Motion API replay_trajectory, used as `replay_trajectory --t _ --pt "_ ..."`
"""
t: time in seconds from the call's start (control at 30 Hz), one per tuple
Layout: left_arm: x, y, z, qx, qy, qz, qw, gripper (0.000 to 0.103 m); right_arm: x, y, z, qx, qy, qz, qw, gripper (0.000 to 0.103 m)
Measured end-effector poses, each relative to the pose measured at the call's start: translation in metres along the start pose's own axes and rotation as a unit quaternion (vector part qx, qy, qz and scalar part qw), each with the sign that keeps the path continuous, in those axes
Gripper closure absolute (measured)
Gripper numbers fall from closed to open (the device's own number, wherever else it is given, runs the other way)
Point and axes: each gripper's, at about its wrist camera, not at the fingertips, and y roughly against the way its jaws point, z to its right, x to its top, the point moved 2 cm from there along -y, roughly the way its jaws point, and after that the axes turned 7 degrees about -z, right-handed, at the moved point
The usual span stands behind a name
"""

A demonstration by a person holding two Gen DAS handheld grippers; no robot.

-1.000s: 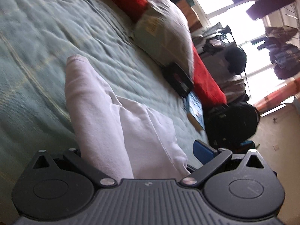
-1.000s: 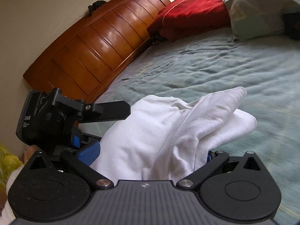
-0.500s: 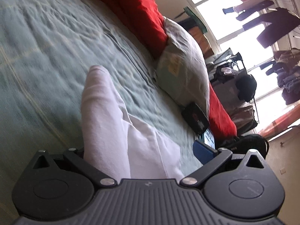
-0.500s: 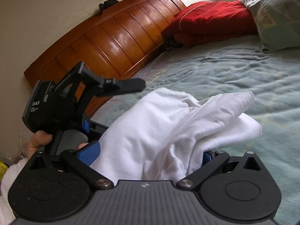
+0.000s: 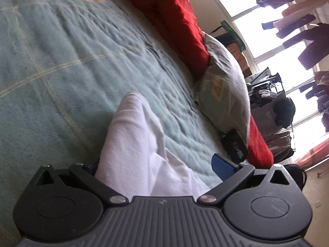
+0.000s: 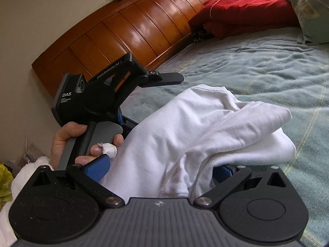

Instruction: Fold clothes

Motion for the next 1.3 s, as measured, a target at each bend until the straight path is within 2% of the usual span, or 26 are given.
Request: replay_trajectory --t 0.07,0.1,0.17,0.23,0.4,0.47,0.57,0.73,0.83,0.93,1.0,1.07,1.17,1.3 --pt "-0.001 0.005 0.000 0.021 -0.009 0.021 0.9995 0.002 -0.001 0.000 0.004 0.003 -0.004 -0.002 1.000 0.000" --pt "-0.002 0.011 0.003 0.042 -0.022 0.045 0.9979 0.002 -0.001 0.001 0.006 0.005 -0.008 -0.004 1.000 0.000" --pt "-0.003 0.024 0.012 0.094 -0.061 0.096 0.9890 0.002 -0.001 0.002 0.013 0.011 -0.021 -0.009 1.000 0.000" --pt "-0.005 0.035 0.020 0.117 -0.079 0.114 0.9834 0.002 -0.002 0.003 0.021 0.016 -0.032 -0.016 0.999 0.000" --pt "-0.040 0.043 0.029 0.088 -0.129 0.063 0.9858 0.001 -0.009 0.013 0.058 0.015 -0.078 -0.027 0.996 0.000" --pt "-0.066 0.043 0.031 0.086 -0.157 0.050 0.9825 0.001 -0.014 0.019 0.083 0.023 -0.121 -0.024 0.992 0.000" --pt "-0.101 0.043 0.034 0.085 -0.197 0.032 0.9762 0.001 -0.017 0.028 0.111 0.082 -0.185 0.000 0.979 0.000" --pt "-0.143 0.052 0.040 0.096 -0.238 0.039 0.9657 0.001 0.000 0.017 0.121 0.108 -0.231 0.002 0.967 0.000" --pt "-0.161 0.057 0.046 0.119 -0.270 0.043 0.9545 0.001 0.013 0.008 0.121 0.098 -0.229 0.008 0.968 0.000" --pt "-0.172 0.062 0.051 0.127 -0.289 0.040 0.9479 0.001 0.031 0.012 0.122 0.089 -0.209 0.040 0.973 0.000" --pt "-0.174 0.066 0.051 0.123 -0.293 0.040 0.9474 0.001 0.042 0.020 0.124 0.083 -0.188 0.064 0.977 0.000" --pt "-0.174 0.068 0.049 0.122 -0.288 0.043 0.9489 0.001 0.051 0.023 0.129 0.080 -0.174 0.065 0.979 0.000" --pt "-0.171 0.073 0.044 0.126 -0.269 0.054 0.9534 0.001 0.049 0.028 0.135 0.044 -0.164 0.046 0.984 0.000" --pt "-0.170 0.080 0.040 0.120 -0.255 0.068 0.9570 0.001 0.022 0.050 0.131 0.014 -0.147 0.017 0.989 0.000"
